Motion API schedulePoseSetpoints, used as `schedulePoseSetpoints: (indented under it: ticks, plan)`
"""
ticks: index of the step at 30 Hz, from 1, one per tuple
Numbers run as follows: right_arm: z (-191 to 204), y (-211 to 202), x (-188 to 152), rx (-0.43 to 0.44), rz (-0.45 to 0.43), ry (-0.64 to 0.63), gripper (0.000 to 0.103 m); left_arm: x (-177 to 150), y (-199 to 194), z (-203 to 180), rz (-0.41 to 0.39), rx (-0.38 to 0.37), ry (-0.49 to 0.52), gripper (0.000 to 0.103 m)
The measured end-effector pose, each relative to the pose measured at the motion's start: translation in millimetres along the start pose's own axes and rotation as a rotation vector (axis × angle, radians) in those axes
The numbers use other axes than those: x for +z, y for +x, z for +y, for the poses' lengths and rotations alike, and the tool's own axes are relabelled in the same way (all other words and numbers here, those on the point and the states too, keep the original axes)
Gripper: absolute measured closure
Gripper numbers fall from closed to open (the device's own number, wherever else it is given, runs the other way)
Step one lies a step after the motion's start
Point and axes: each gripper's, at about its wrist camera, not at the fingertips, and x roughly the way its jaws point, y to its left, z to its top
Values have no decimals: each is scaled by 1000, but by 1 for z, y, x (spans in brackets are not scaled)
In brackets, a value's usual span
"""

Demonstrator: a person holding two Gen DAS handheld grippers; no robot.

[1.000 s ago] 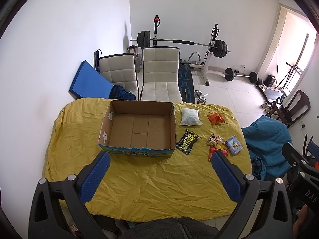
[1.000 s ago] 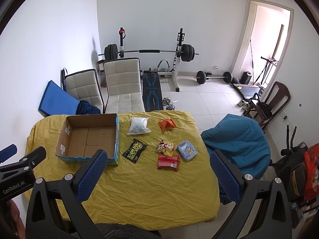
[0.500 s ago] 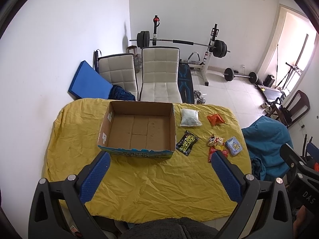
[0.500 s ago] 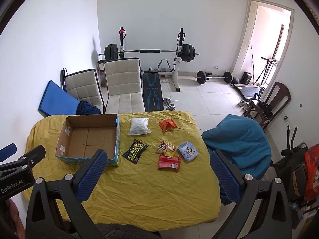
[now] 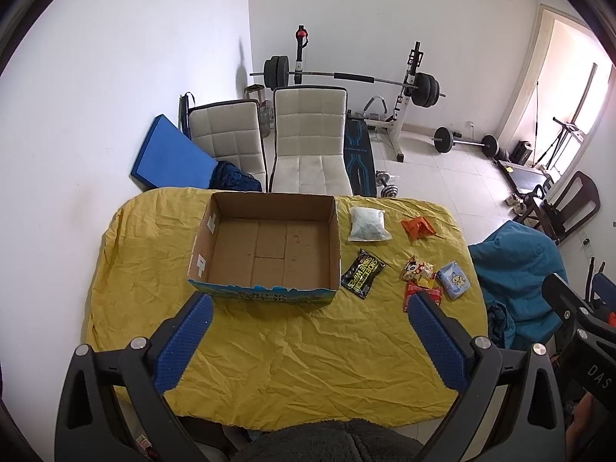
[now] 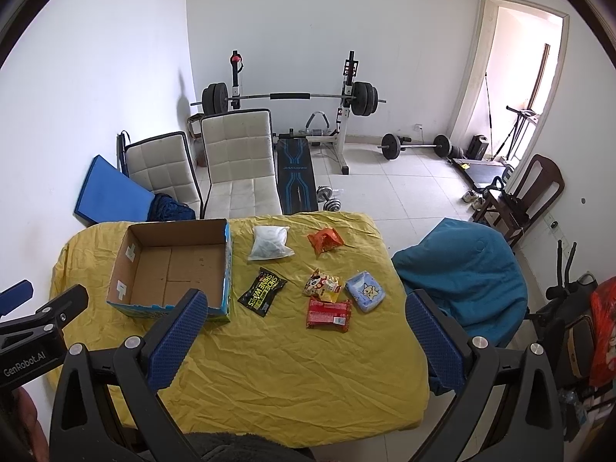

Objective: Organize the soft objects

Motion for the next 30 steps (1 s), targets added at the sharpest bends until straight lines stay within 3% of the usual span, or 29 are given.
schedulePoseSetpoints:
  ticks: [7, 15, 21, 30]
  plan:
    - [-9, 18, 4, -10, 24, 26, 0, 14, 26, -10, 27, -32, -2, 0]
    - [-68, 101, 20, -17, 152, 120, 0, 47, 101, -54, 101, -47, 72, 0]
    - [-104, 220, 28, 7, 327, 147, 0, 75, 204, -91, 245, -92, 107, 0]
    - [-138, 456, 54, 68, 546, 215, 0, 109, 399, -132, 504, -95, 121, 0]
